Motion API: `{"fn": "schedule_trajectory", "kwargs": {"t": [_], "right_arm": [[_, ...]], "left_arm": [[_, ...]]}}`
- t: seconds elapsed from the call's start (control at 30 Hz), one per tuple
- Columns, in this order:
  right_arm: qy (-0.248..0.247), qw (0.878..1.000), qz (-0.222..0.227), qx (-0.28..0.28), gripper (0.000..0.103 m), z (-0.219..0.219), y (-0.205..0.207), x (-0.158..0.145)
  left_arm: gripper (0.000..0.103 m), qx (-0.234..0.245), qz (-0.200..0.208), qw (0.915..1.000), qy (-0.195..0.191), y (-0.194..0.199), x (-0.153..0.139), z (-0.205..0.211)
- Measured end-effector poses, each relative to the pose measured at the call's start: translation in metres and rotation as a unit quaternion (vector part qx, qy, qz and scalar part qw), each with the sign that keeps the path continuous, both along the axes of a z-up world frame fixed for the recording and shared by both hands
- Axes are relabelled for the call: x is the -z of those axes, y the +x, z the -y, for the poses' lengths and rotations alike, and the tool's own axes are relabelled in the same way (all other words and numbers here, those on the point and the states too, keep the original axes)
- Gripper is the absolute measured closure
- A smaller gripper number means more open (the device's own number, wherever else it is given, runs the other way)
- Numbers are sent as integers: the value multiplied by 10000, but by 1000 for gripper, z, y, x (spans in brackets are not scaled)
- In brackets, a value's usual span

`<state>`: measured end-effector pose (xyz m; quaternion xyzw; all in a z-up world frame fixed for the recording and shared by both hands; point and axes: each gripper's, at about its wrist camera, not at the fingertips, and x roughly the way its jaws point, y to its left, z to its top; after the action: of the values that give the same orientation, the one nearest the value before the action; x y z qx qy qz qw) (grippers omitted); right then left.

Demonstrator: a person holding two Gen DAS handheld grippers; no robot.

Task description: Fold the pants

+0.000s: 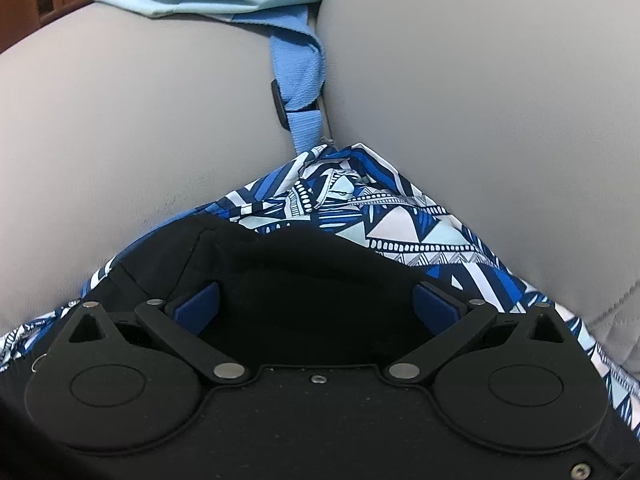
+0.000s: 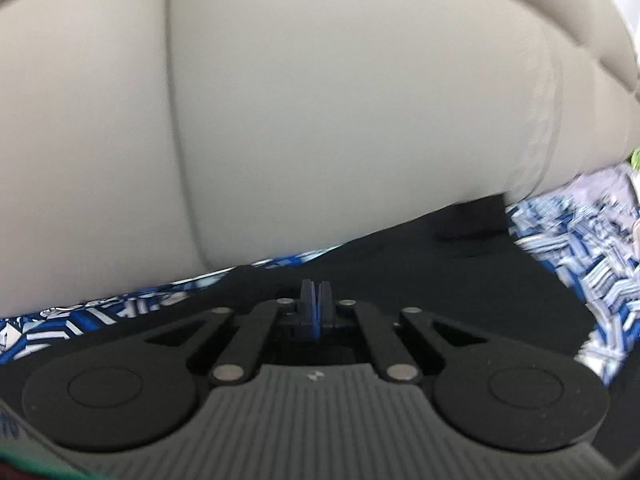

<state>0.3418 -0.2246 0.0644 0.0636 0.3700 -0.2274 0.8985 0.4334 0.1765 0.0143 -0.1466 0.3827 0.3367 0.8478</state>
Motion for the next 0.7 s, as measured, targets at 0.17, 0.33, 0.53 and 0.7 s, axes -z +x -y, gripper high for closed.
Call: {"fn": "schedule_trajectory", "kwargs": {"t": [0.17, 0.33, 0.53, 0.7], "right_arm": [[327, 9991, 254, -88, 99, 14, -62, -7], [401, 9988, 207, -184, 97, 35, -97, -8], [111, 9985, 228, -488, 71, 55, -118, 7], [209, 9979, 187, -589, 70, 41, -117, 12]], "left_arm": [[0, -510, -158, 9986, -61, 15, -1, -3], [0, -1017, -531, 9934, -30, 36, -2, -5], [1, -1168, -665, 9907, -229, 40, -5, -9], [66, -1618, -505, 9855, -78, 22, -14, -9]]}}
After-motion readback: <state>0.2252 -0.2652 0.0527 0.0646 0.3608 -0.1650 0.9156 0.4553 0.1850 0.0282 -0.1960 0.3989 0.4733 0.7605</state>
